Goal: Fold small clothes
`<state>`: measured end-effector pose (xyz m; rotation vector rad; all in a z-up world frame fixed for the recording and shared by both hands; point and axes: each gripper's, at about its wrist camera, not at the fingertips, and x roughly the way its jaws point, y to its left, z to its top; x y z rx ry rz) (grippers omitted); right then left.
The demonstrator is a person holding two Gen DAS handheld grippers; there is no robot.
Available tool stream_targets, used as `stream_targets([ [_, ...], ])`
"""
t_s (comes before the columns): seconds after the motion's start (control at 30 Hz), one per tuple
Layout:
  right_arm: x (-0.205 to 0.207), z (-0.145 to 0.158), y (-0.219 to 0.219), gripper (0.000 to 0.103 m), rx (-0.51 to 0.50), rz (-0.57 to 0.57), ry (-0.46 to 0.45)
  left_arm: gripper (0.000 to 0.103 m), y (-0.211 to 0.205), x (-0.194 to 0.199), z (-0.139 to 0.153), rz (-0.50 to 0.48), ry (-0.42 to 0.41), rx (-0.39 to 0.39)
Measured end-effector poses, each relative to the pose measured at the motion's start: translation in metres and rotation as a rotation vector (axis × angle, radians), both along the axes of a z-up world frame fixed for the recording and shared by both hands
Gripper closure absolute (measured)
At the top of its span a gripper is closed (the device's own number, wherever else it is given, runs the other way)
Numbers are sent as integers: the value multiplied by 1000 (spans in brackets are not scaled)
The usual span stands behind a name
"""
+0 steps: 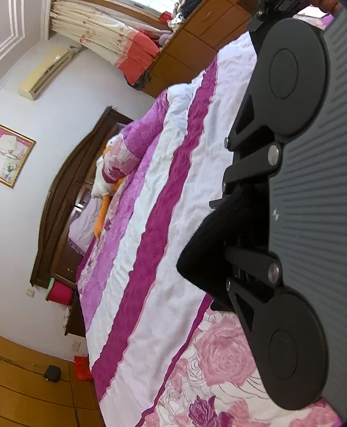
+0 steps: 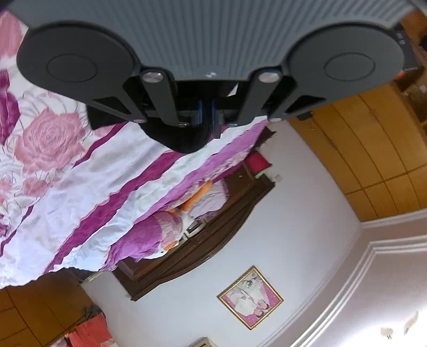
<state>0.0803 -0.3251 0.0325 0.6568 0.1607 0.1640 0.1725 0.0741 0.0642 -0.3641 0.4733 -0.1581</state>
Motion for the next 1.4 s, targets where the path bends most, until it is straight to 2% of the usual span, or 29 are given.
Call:
stream_targets([
  [0.27, 52, -26, 8, 94, -68, -75, 79, 94, -8, 61, -37, 18, 86, 55],
  [0.4, 81, -49, 9, 93, -104, -113, 162, 94, -12, 85, -67, 26, 149, 99],
  [0.5, 96, -71, 11, 93, -125, -152, 254, 93, -11, 97, -91, 41, 202, 88],
  [0.6, 100, -91, 10, 93, -101, -153, 304, 93, -11, 101, -106, 41, 193, 98],
  [0.77, 102, -94, 11, 94, -103, -147, 317, 93, -24, 98, -105, 38, 176, 182],
  [0.87, 99, -93, 10, 94, -92, -144, 317, 90, -25, 91, -95, 27, 173, 202],
  [1.03, 94, -80, 6, 90, -76, -128, 336, 72, -17, 71, -77, 16, 168, 214],
  [1.23, 75, -65, 2, 89, -84, -95, 356, 55, -1, 40, -63, -19, 161, 220],
  [1.4, 56, -58, 0, 89, -100, -45, 358, 51, 4, 15, -59, -69, 143, 217],
])
